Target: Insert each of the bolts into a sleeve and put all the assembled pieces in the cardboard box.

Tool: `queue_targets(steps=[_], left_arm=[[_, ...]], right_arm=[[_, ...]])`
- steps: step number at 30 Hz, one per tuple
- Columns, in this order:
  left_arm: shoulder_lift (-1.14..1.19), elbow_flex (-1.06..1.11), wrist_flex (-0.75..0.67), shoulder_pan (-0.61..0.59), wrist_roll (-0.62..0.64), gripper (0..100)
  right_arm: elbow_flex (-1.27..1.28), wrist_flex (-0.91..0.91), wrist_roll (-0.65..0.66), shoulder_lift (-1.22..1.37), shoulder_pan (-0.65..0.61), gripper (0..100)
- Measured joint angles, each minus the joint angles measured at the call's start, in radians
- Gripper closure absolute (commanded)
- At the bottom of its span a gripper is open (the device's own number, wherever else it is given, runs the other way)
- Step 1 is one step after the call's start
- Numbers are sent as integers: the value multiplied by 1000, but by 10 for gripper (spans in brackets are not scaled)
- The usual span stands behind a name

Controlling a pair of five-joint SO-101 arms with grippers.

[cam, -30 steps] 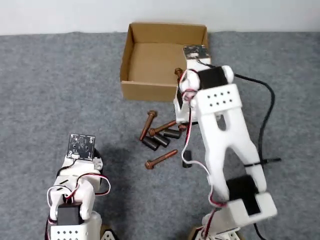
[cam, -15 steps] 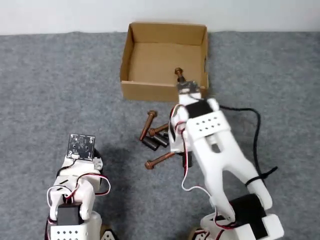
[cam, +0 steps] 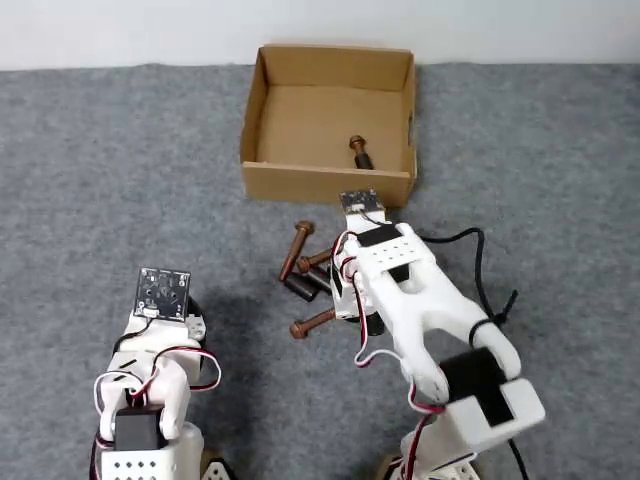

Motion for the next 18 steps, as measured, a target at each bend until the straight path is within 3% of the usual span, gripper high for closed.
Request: queue_targets(steps=[4,12,18], left_arm=[[0,0,0,0,0,995],[0,0,0,0,0,995],[0,0,0,0,0,995]], right_arm=[[-3,-3,0,25,9,998],[3,6,2,-15,12,991],[3,106,3,-252,5,991]])
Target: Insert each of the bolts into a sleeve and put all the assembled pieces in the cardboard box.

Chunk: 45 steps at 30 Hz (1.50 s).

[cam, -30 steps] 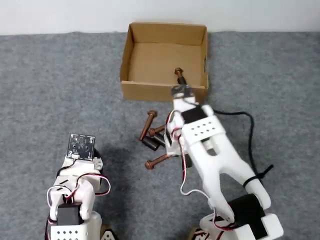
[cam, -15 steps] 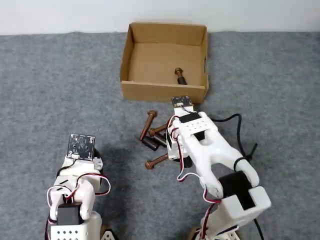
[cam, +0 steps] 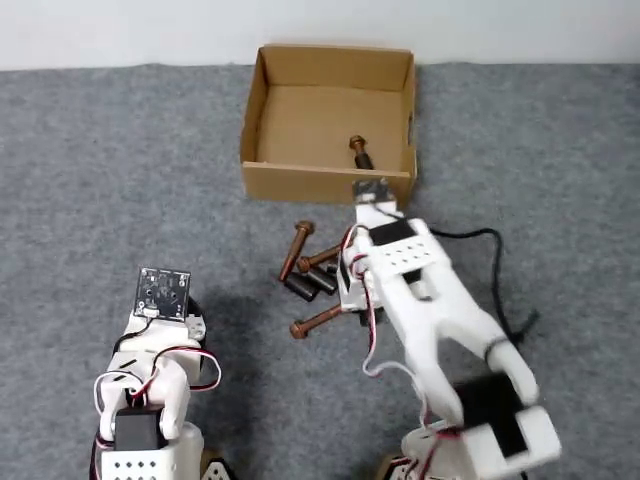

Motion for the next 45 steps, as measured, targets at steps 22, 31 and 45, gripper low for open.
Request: queue_targets(steps=[22,31,45], left_arm=[[0,0,43,184,-3,994],[2,-117,43,187,-2,994],[644,-600,2,193,0,994]], right_arm=[[138,209,2,-953,301,991],[431,218,2,-1407,374,991],[557,311,2,-1654,456,991]])
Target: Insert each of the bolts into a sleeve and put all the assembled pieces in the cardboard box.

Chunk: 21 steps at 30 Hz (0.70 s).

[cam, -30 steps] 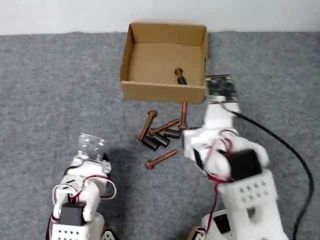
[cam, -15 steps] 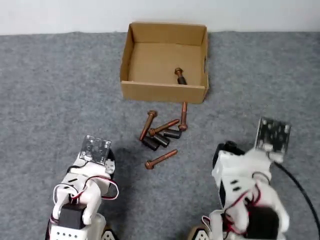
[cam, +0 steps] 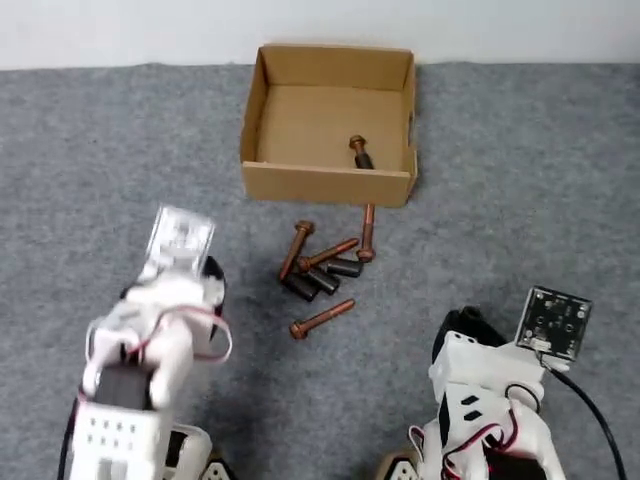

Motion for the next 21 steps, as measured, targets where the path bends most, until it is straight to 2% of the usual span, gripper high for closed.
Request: queue_targets(steps=[7,13,21], left_arm=[[470,-310,-20,40,186,993],[852,-546,-20,129,206,992],[1295,-850,-20,140,207,987]], right_arm=[[0,0,0,0,2,991],[3,0,0,0,2,991],[3,8,0,0,2,991]])
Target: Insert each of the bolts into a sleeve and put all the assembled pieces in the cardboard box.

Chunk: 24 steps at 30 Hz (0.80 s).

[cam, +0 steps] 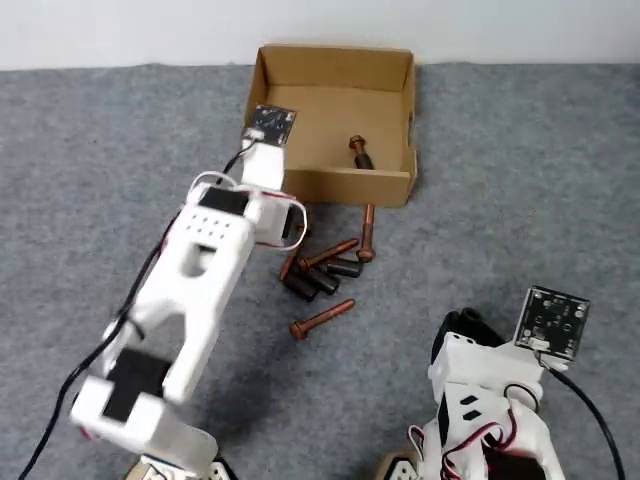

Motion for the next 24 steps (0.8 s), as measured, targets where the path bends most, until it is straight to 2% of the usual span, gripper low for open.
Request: queue_targets(steps=[6,24], left_arm=[[213,-203,51,29,-14,856],[534,-509,226,32,-14,856]], right_arm=[[8,0,0,0,0,991],[8,0,0,0,0,991]])
